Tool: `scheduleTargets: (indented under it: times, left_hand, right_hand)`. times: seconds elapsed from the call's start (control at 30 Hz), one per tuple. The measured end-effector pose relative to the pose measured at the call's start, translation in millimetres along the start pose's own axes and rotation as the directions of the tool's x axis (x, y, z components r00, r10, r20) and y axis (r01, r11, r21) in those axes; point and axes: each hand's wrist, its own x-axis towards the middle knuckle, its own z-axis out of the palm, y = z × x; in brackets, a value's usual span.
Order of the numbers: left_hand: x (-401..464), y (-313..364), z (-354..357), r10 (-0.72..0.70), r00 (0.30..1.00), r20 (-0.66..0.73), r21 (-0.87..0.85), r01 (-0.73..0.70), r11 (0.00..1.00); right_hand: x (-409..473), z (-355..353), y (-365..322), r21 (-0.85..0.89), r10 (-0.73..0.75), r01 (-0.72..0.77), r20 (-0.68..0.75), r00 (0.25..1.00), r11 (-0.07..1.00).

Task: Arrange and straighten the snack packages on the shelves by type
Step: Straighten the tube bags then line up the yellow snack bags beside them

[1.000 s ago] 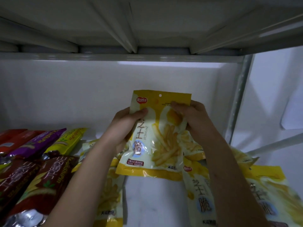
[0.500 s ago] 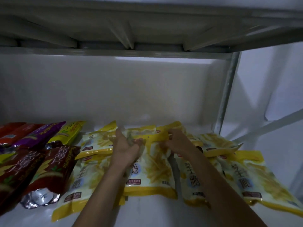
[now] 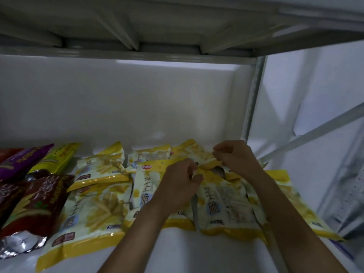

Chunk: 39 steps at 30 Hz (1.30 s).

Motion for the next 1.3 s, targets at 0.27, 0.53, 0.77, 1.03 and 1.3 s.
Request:
scheduleTargets:
  times: [0.27,0.53,0.77,1.03,1.3]
  left_hand:
    - [4,12,44,-0.197,0.979,-0.045,0.184,0.202,0.962]
    - [1,20,55,-0.387,0.922,0.007,0.283,0.370,0.885]
    - [5,17,50,-0.449,0.892,0.048,0.119,0.441,0.890]
    - [-2,17,34,-0.393,0.902,-0.179,-0.113,0.378,0.919]
    - [-6,16,-8,-0.416,0.868,-0.269,-0.502,0.242,0.830]
  right_hand:
    - [-2,-14,60,-0.209,-0.123,0.127,0.029,0.992,0.970]
    - [2,-2,81,-0.087,-0.019,0.028,0.101,0.995,0.996]
    - [-3,4,80,-0.020,-0.004,0.008,0.153,0.988,1.000]
    - [-3,4,71,0.188,-0.002,-0.026,0.143,0.990,0.982]
    - [-3,-5,49,0.435,0.181,-0.281,0.256,0.949,0.856]
